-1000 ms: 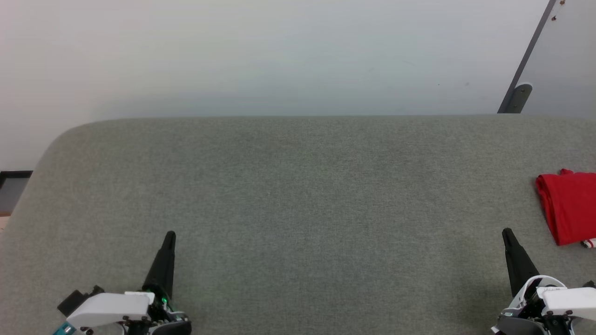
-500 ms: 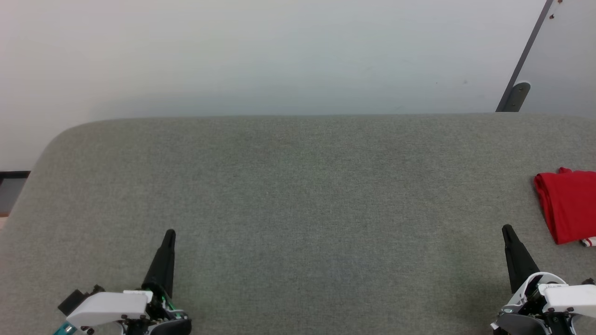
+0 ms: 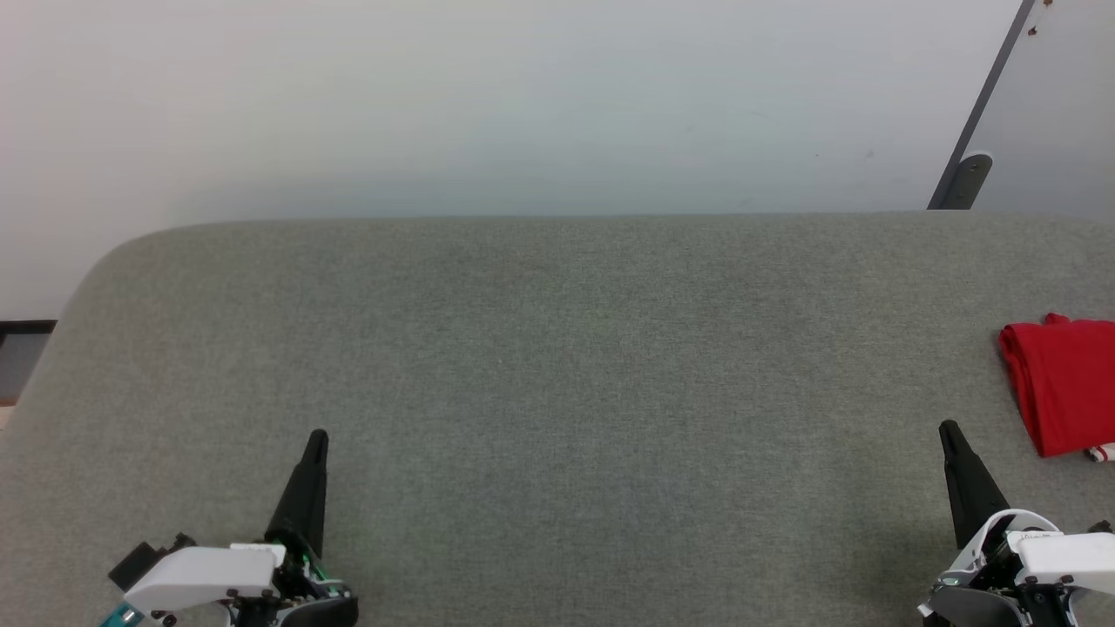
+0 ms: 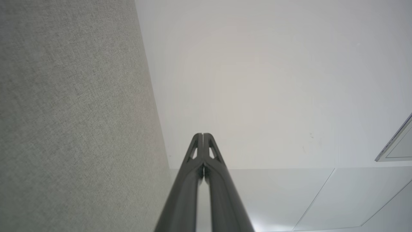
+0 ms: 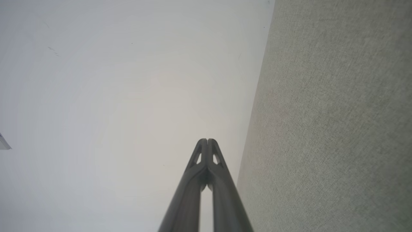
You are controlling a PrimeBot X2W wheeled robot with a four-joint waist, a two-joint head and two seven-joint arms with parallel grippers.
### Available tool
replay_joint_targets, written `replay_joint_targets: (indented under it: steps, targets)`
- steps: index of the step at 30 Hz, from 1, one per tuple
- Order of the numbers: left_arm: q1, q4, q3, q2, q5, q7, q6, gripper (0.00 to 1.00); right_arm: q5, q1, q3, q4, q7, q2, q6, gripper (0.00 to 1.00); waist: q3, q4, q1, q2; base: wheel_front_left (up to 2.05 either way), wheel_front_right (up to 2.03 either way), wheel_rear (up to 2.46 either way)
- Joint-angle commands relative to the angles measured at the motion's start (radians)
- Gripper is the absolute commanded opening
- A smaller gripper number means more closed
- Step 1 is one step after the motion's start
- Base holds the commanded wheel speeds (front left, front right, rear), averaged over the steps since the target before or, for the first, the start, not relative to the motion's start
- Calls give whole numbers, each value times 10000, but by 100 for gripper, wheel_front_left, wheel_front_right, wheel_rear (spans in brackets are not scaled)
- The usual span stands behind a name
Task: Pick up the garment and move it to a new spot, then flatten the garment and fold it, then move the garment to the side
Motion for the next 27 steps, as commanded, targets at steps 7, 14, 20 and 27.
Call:
replay_joint_targets:
  steps: [7,14,20,27]
  targets:
    - [-102,11,32,-23,60,24,1,0,35,-29,4,-2,26,32,-10,0,0,0,-1,-1,0,0,0]
    - [-103,11,44,-32,64,40,1,0,36,-29,4,-2,24,32,-10,0,0,0,-1,-1,0,0,0]
    - [-104,12,54,-39,58,45,0,0,37,-29,5,-2,24,32,-10,0,0,0,-1,-1,0,0,0]
    - [-105,12,63,-45,72,58,0,0,38,-29,6,-3,23,32,-10,0,0,0,-1,-1,0,0,0]
